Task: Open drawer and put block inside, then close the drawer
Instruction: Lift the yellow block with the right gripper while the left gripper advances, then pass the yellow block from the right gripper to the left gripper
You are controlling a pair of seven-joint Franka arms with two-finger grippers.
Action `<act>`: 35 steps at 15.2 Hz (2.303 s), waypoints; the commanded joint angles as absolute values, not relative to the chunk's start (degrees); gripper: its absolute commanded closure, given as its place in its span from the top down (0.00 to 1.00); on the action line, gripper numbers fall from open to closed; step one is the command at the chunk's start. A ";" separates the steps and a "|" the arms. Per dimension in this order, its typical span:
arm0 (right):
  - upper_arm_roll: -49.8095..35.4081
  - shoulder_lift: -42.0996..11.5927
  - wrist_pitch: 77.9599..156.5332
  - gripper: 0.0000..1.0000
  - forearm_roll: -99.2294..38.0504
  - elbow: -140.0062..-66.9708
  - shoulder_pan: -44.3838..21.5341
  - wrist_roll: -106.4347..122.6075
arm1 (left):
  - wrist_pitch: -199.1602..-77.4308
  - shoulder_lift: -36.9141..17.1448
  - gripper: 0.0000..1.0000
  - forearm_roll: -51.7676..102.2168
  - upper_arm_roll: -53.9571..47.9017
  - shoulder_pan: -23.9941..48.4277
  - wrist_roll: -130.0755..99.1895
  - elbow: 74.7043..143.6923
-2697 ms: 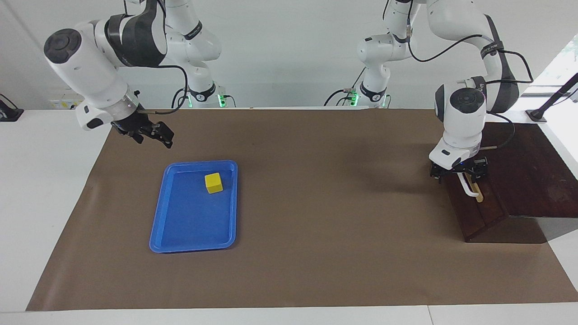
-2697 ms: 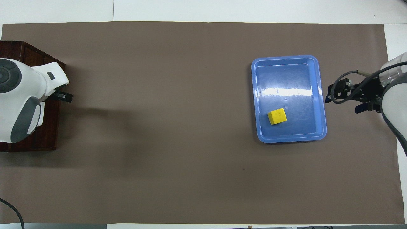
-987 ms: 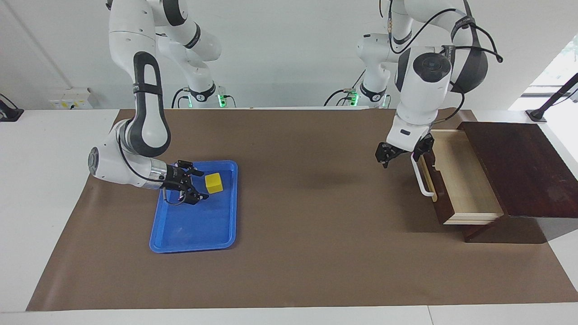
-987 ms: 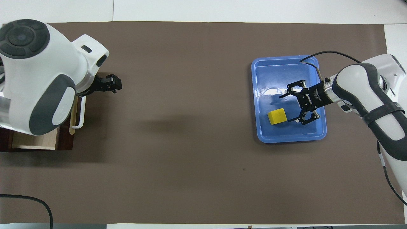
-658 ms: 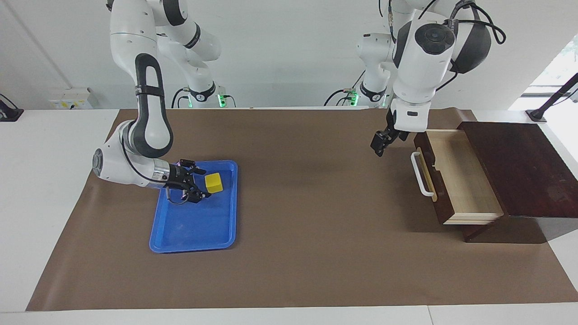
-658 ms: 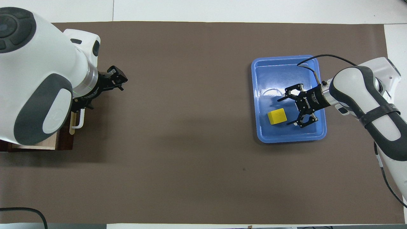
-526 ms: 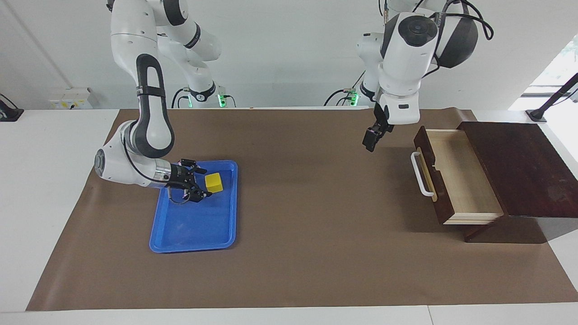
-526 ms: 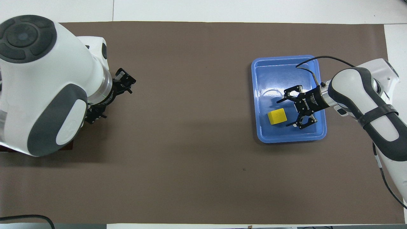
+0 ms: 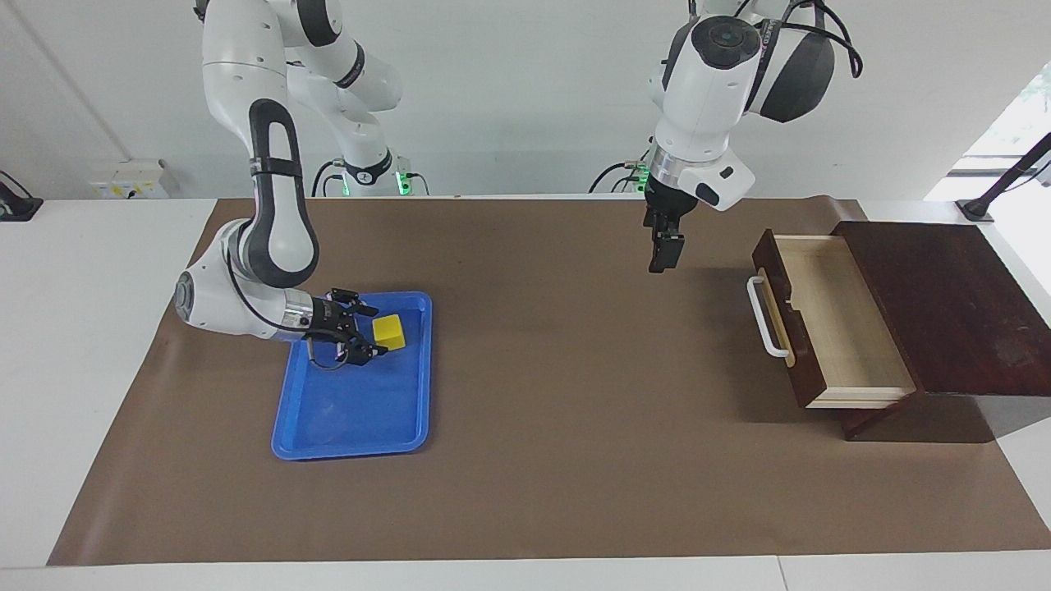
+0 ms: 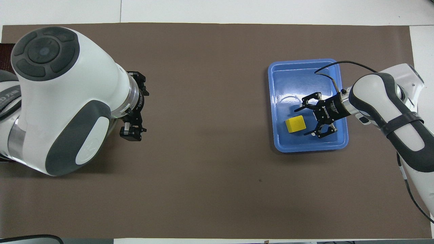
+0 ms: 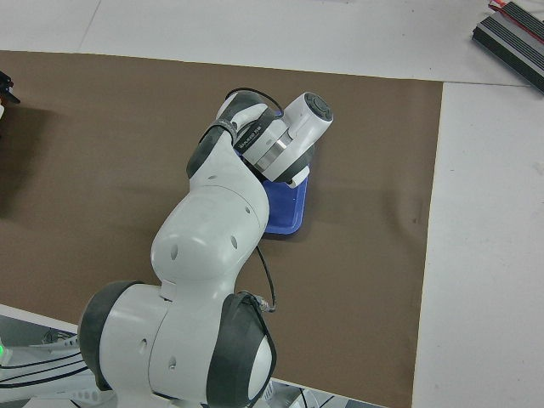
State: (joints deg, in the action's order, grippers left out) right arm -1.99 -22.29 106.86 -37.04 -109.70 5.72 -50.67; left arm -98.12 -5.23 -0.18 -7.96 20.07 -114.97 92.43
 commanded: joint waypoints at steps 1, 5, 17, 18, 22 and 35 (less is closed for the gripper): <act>-2.28 -20.83 108.11 0.00 -38.23 -111.53 6.06 -48.60 | -101.69 -6.32 1.00 0.97 -7.38 20.65 -118.56 94.66; -2.20 -21.00 108.11 0.00 -38.14 -110.83 5.89 -48.60 | -102.30 -7.03 1.00 0.79 -7.29 21.36 -118.74 95.27; -2.63 -18.11 101.25 0.00 -36.21 -96.17 -3.50 -66.76 | -103.10 -7.38 1.00 0.62 -7.29 21.62 -119.97 96.15; -2.64 -18.11 101.34 0.00 -36.21 -95.02 -5.52 -69.49 | -103.10 -7.47 1.00 0.62 -7.29 21.62 -120.84 96.07; -2.64 -18.19 103.61 0.00 -36.82 -92.20 -12.82 -79.43 | -103.62 -9.92 1.00 0.62 -7.29 22.67 -123.82 94.93; -2.81 -18.46 115.40 0.00 -37.53 -91.67 -23.38 -92.46 | -113.54 -10.72 1.00 0.35 -7.38 29.97 -136.93 97.81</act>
